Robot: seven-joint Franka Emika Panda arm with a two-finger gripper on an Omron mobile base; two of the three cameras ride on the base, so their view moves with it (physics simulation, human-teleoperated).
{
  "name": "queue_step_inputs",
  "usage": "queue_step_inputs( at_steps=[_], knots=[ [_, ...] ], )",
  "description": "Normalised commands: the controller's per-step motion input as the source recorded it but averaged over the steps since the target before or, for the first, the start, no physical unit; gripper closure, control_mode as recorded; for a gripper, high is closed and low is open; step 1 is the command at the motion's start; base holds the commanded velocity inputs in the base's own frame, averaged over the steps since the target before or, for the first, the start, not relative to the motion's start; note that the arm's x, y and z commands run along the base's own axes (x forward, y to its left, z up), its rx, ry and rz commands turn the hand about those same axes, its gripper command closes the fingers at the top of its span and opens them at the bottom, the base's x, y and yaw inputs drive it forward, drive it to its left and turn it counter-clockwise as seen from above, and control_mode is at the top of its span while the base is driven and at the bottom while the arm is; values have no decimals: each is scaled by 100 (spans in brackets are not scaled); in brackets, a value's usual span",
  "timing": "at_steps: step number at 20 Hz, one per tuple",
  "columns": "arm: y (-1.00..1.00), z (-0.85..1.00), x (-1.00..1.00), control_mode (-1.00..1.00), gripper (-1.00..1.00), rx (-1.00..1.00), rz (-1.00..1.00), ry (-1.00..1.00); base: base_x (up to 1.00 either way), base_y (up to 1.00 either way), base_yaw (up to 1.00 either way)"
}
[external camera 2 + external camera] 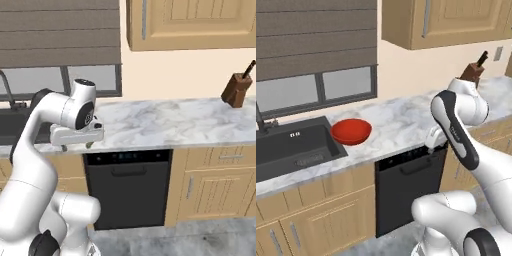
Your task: Pick the cup and bowl from the counter and place them on the counter next to the sink.
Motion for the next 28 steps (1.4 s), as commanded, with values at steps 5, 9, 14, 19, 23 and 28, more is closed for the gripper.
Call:
queue_step_inputs(
  at_steps=[5, 9, 14, 19, 23, 28],
  knots=[
    [0, 0, 0, 100, -100, 0, 0, 0, -2, 0, -78],
    [0, 0, 0, 100, -100, 0, 0, 0, 5, 0, -91],
    [0, 0, 0, 100, -100, 0, 0, 0, 11, 0, -88],
    [0, 0, 0, 100, -100, 0, 0, 0, 1, -1, -83],
    [0, 0, 0, 100, -100, 0, 0, 0, 0, 0, -84],
    [0, 0, 0, 100, -100, 0, 0, 0, 0, 0, -84]
  ],
)
